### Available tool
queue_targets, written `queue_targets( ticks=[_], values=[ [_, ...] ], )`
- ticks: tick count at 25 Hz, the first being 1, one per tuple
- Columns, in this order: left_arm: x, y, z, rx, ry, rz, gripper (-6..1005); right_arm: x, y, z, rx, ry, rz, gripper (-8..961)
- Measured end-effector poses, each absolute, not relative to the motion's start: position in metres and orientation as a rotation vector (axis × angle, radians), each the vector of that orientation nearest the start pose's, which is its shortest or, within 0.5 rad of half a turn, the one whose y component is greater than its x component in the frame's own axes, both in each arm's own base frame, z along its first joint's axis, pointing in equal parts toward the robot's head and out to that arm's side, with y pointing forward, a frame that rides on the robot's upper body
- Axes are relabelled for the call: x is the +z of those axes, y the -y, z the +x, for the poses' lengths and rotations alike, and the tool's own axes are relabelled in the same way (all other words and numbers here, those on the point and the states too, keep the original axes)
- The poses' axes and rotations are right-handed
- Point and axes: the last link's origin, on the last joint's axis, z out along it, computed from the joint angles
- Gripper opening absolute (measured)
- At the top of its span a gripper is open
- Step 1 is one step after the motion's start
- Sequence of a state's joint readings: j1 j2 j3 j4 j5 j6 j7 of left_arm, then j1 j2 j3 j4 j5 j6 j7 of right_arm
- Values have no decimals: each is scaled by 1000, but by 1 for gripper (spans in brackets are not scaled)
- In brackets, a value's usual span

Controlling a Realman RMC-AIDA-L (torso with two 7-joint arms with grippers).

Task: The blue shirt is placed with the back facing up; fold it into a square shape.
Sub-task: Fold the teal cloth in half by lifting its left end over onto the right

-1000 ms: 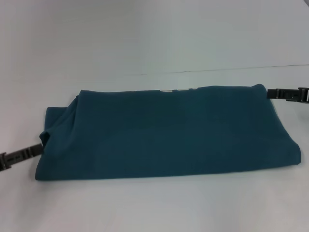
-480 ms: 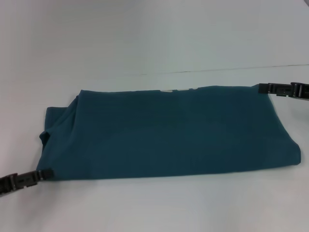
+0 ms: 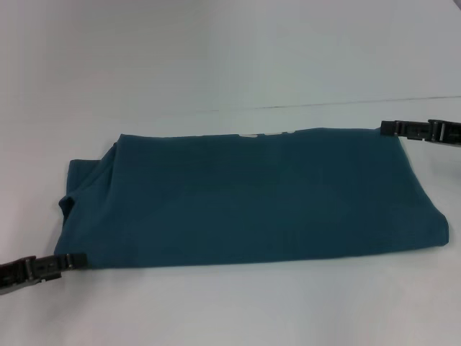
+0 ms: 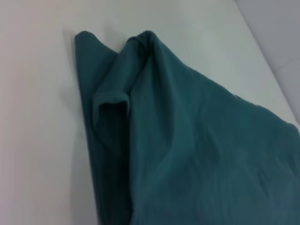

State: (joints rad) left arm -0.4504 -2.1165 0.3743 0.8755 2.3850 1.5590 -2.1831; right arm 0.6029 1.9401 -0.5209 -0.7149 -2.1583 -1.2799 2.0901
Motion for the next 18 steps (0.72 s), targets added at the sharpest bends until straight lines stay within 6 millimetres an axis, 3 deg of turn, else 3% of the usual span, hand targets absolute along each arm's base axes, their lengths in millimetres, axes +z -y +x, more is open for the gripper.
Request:
queue_targets(
  ticks=[8,18],
  values=[
    [43,-318,-324,-444,1736,-2174,849,92,-396,296,583,-1343,-2178,913],
    [41,-320,-322,-415,1737,-2192,847,90,-373,282,556,-1229,-2447,913]
  ],
)
